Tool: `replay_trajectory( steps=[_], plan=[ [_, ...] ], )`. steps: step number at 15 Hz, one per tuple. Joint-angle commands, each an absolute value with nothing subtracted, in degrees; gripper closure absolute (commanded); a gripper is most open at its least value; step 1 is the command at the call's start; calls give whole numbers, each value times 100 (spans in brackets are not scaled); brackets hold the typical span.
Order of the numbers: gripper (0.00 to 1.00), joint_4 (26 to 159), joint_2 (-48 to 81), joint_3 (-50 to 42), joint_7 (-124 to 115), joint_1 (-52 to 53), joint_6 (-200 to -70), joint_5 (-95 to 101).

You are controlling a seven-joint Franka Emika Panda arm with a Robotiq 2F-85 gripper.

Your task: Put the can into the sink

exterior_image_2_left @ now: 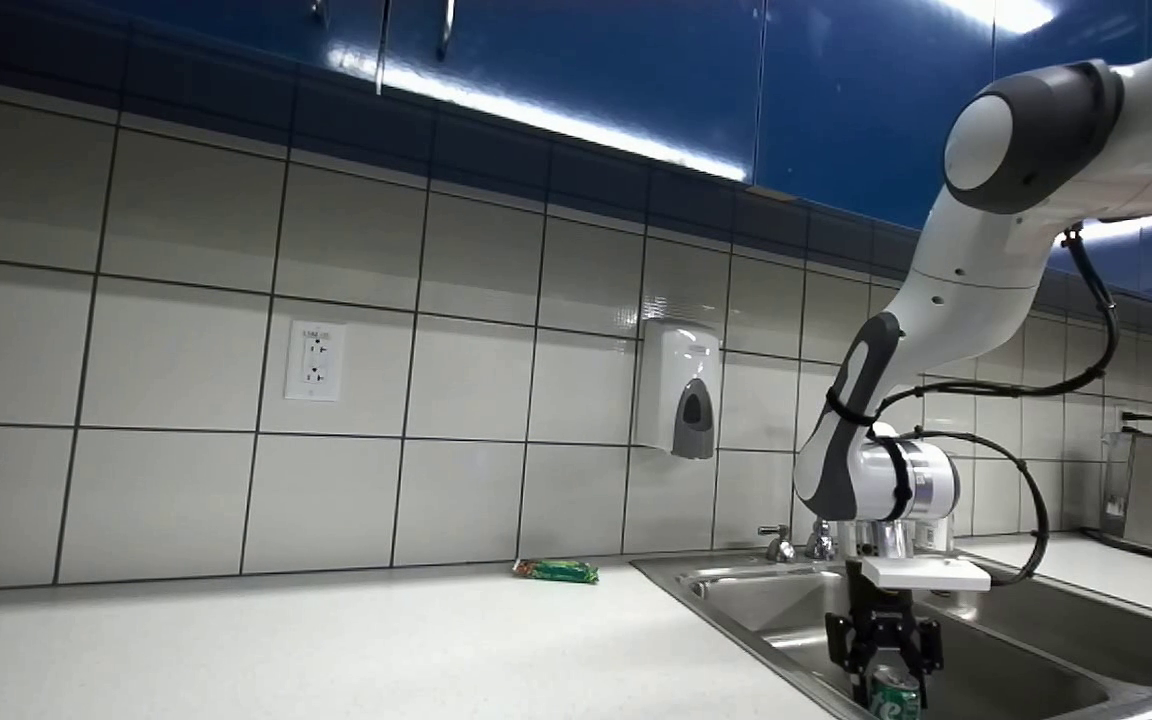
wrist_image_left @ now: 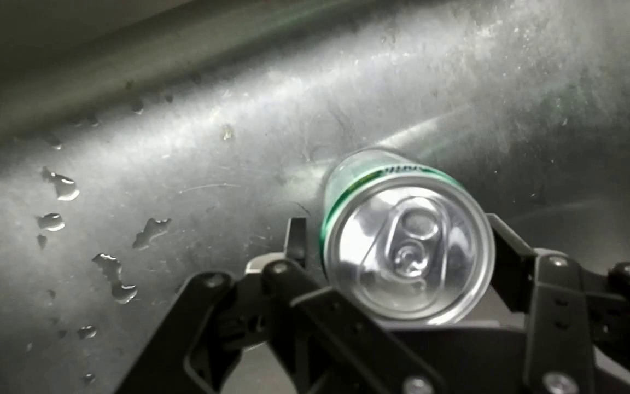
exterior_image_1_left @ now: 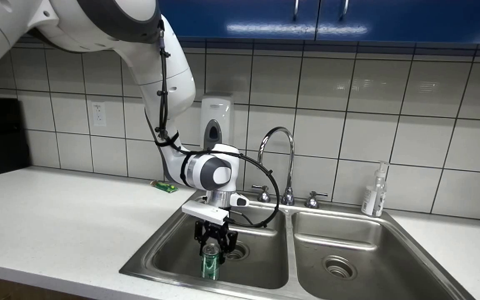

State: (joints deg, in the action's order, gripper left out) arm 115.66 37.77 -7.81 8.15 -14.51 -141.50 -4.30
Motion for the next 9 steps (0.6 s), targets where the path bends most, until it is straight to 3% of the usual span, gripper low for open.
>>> replay_trajectory(
  steps=[1, 9],
  plan=[
    [0, 11497, 3714, -656, 962, -1586, -14039, -443],
    [0, 11515, 3368, -578, 1016, -1570, -14022, -472]
  ],
)
